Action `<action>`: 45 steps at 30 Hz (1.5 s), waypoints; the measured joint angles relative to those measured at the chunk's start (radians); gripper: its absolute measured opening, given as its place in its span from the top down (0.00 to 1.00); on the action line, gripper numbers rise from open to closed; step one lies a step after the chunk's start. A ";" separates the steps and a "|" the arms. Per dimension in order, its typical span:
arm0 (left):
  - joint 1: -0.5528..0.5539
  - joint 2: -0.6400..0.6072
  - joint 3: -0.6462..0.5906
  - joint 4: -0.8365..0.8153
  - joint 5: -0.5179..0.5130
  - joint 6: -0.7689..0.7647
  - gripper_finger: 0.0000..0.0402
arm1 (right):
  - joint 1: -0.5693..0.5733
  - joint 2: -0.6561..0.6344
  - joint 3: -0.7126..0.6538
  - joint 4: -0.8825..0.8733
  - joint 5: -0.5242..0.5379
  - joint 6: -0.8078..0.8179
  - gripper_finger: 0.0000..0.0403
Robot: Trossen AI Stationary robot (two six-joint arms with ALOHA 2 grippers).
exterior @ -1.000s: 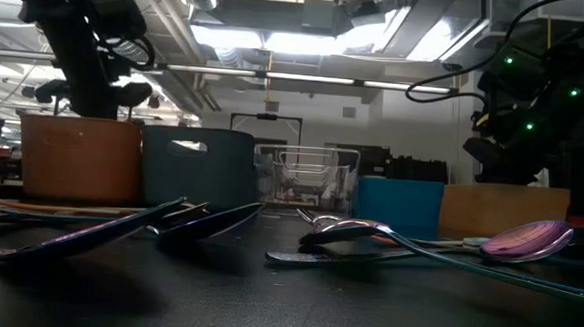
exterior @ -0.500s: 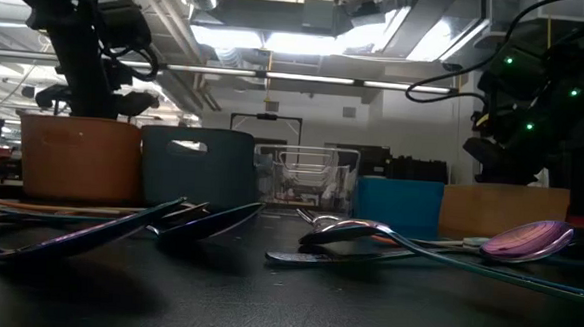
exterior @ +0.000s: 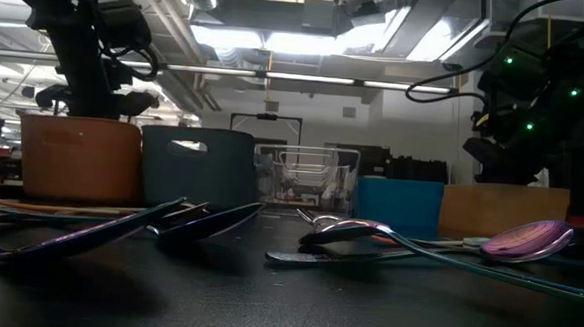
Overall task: Sort silverware by color (type)
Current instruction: Put the orange spoon into the left orange bin, then put the white and blue spoon into the right orange bin
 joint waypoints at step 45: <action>0.000 0.000 0.000 0.000 0.001 -0.002 0.82 | 0.001 -0.003 0.305 -0.146 -0.479 -0.218 0.82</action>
